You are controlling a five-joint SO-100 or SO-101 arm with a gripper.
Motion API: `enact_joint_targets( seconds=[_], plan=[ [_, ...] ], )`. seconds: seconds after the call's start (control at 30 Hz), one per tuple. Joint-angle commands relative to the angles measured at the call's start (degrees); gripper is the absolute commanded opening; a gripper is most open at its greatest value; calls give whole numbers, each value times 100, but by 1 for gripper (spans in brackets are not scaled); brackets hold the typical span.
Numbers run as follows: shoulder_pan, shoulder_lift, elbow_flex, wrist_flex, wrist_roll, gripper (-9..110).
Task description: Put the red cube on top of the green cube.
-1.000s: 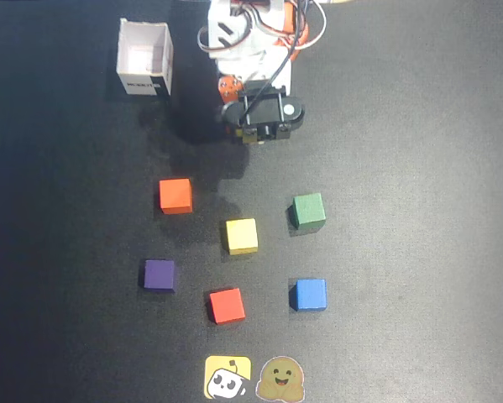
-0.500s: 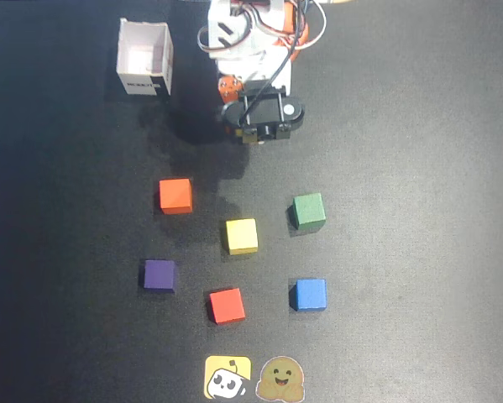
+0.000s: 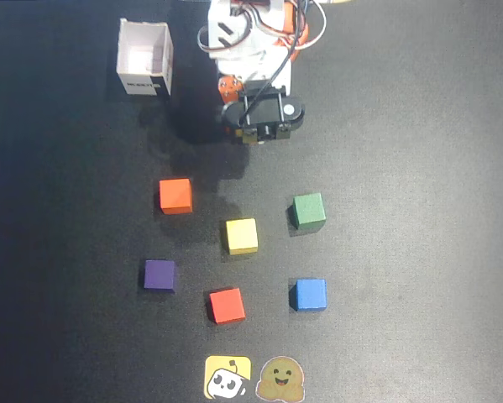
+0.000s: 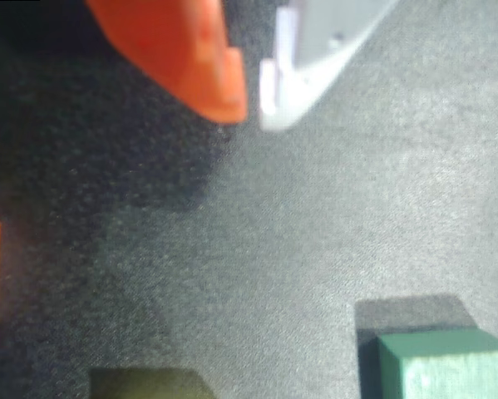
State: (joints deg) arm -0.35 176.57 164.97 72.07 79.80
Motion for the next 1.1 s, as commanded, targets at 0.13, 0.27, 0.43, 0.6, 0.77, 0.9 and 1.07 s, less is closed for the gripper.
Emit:
enact_joint_targets(
  seconds=[0.13, 0.27, 0.43, 0.6, 0.77, 0.9, 1.07],
  plan=[
    [0, 62, -35, 9, -26, 0],
    [97, 62, -35, 9, -18, 0],
    [97, 62, -35, 9, -26, 0],
    [26, 62, -35, 0, -44, 0],
    [35, 62, -35, -211, 44, 8],
    [26, 44, -35, -360, 202, 10],
    [-88, -949, -483, -853, 492, 14]
  ],
)
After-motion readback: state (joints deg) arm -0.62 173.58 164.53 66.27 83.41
